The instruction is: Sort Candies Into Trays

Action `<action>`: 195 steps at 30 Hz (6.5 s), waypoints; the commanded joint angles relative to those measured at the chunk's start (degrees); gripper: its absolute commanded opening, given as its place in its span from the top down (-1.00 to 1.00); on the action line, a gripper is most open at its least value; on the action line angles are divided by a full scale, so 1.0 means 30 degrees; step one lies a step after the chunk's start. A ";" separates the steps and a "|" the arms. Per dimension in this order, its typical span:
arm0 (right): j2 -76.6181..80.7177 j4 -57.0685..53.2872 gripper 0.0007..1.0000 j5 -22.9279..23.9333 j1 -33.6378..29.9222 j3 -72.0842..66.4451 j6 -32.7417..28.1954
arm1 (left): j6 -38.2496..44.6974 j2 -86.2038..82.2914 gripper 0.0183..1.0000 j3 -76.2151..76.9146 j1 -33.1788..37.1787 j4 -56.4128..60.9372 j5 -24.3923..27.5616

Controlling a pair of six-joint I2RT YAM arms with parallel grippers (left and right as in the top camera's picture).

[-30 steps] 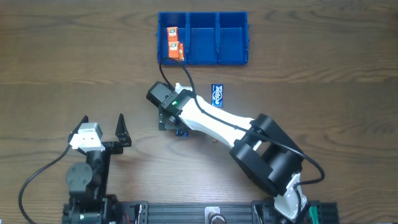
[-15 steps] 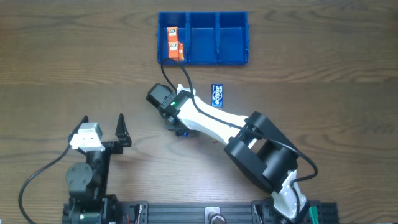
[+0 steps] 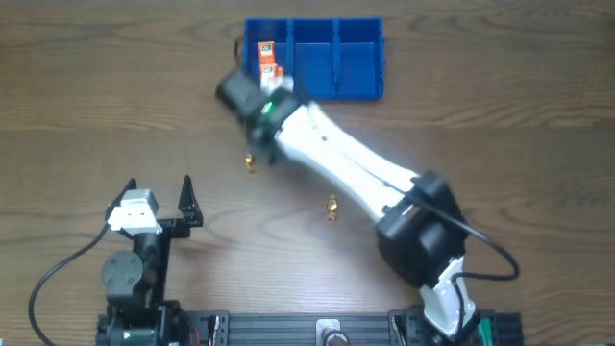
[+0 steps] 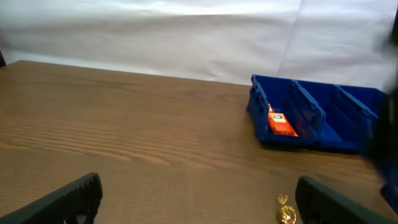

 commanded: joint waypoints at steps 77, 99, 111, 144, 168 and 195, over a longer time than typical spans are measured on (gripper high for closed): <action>-0.2361 0.8211 -0.43 -0.1698 -0.4255 -1.1482 -0.1756 | 0.0204 -0.0109 -1.00 -0.0284 0.0044 -0.0823 0.0124; -0.3891 0.6666 0.52 -0.0554 -0.3730 -0.8568 -0.2492 | 0.0204 -0.0109 -1.00 -0.0284 0.0044 -0.0816 0.0124; 0.4364 0.2127 0.50 0.0925 -0.5384 0.8939 -0.5646 | 0.0204 -0.0109 -1.00 -0.0284 0.0044 -0.0816 0.0124; 0.4677 -0.0313 -1.00 0.0109 -0.1763 0.9129 -0.4816 | 0.0204 -0.0109 -1.00 -0.0284 0.0044 -0.0823 0.0124; 0.5909 0.1188 -0.68 -0.0947 0.1749 0.2586 0.1180 | 0.0204 -0.0109 -1.00 -0.0284 0.0044 -0.0823 0.0124; 0.6834 0.1858 0.59 -0.2186 0.1734 0.2645 0.1246 | 0.0204 -0.0109 -1.00 -0.0284 0.0044 -0.0823 0.0124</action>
